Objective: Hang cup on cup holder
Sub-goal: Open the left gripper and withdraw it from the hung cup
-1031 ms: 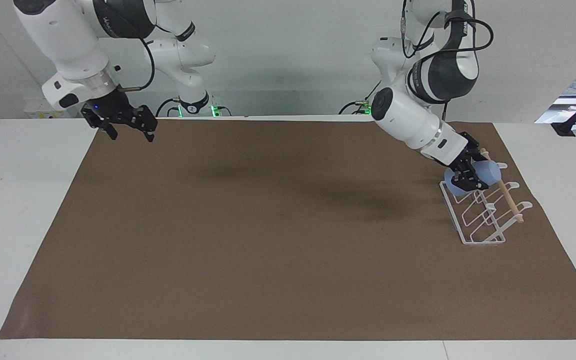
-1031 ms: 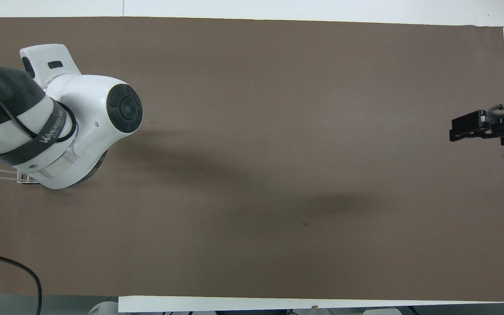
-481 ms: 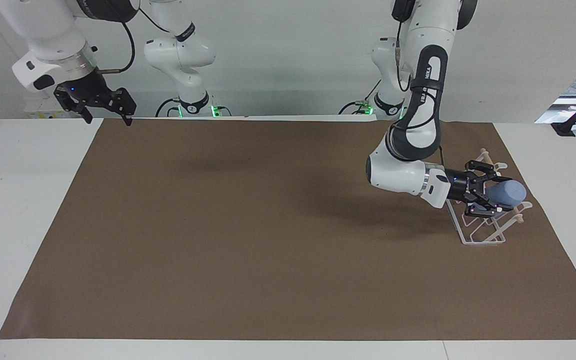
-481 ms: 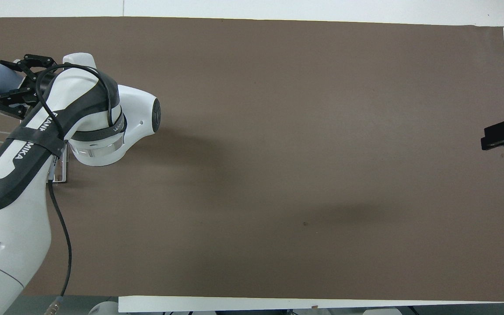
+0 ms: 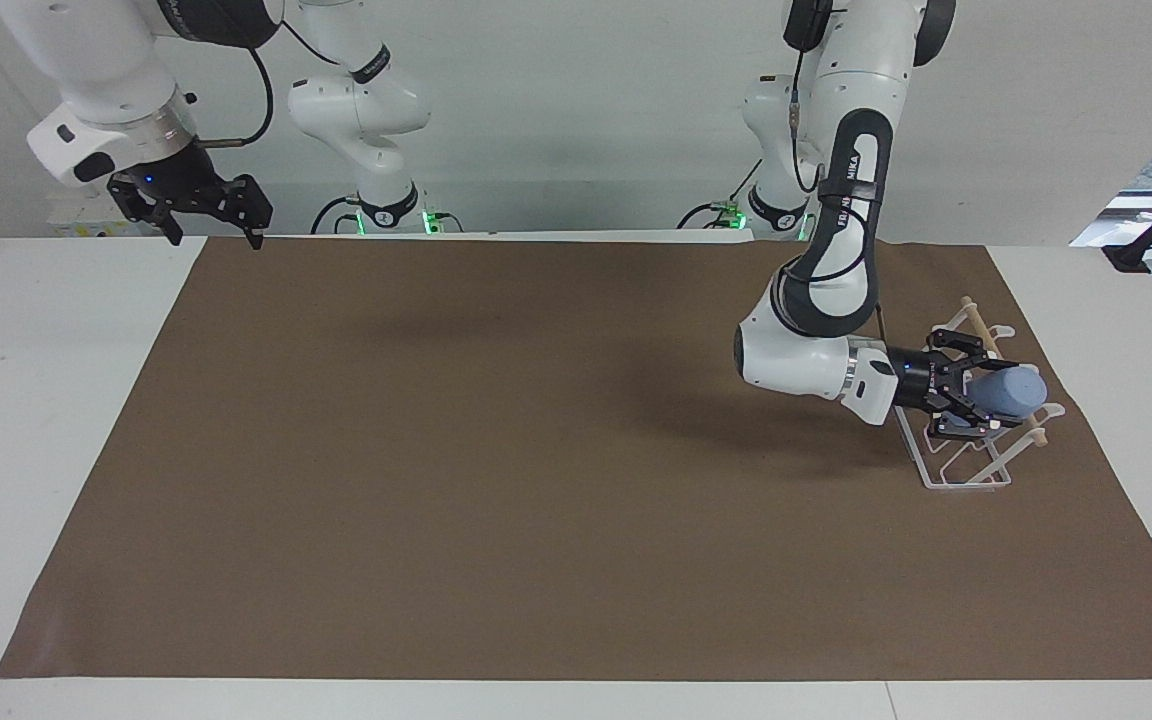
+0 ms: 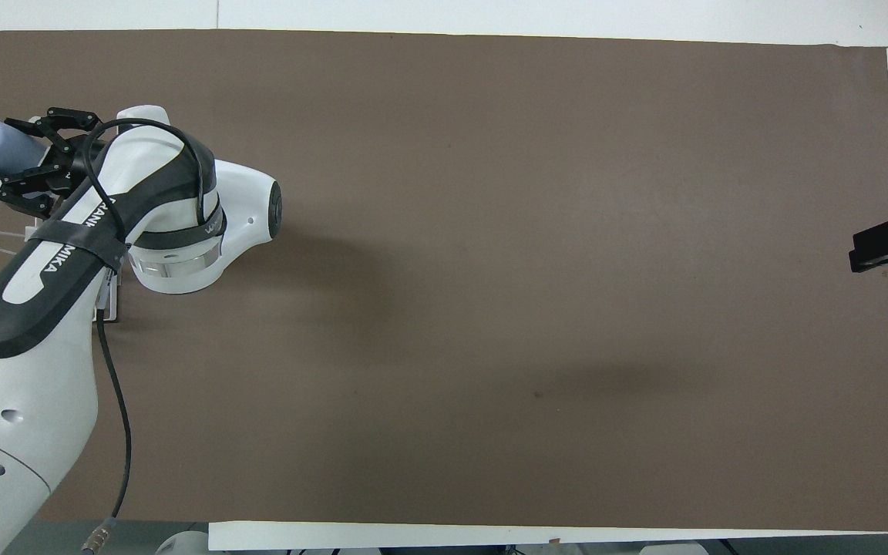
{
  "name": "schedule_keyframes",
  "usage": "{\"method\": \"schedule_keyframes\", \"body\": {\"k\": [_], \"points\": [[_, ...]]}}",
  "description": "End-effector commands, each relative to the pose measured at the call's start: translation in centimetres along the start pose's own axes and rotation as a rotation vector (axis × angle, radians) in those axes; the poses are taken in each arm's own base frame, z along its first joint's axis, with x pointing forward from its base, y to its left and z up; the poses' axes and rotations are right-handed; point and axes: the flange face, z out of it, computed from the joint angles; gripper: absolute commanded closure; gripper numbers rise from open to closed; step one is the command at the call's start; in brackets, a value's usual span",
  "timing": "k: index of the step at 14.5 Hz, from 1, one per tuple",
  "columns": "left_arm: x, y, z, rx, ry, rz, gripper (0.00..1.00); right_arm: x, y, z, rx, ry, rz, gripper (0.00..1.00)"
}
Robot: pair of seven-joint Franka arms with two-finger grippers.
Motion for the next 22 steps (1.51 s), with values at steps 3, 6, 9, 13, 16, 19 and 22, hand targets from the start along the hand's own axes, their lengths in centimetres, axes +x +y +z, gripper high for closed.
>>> {"method": "schedule_keyframes", "body": {"k": [3, 6, 9, 13, 16, 19, 22], "points": [[-4.2, 0.0, 1.2, 0.018, 0.024, -0.022, 1.0, 0.0, 0.3, -0.3, -0.013, -0.001, -0.013, 0.01], [-5.5, 0.1, 1.2, -0.016, -0.028, -0.005, 0.99, -0.3, 0.5, -0.1, -0.006, -0.015, -0.01, 0.01], [-5.5, 0.8, 1.3, -0.039, -0.06, 0.025, 0.01, -0.7, 1.1, 0.1, 0.007, -0.018, 0.002, 0.01], [-3.8, 2.3, 0.1, -0.023, -0.153, 0.023, 0.0, -0.6, 0.4, 0.1, 0.006, -0.017, -0.012, 0.01], [0.0, 1.5, -1.3, 0.004, -0.286, 0.103, 0.0, -0.6, 0.6, 0.1, 0.005, -0.018, -0.007, 0.01], [6.0, -0.8, 0.3, -0.013, -0.384, 0.136, 0.0, -0.6, 0.5, 0.1, 0.006, -0.017, -0.011, 0.01], [11.8, -4.7, 1.2, -0.094, -0.584, 0.252, 0.0, -0.6, 0.6, 0.1, 0.007, -0.016, -0.008, 0.01]]}}
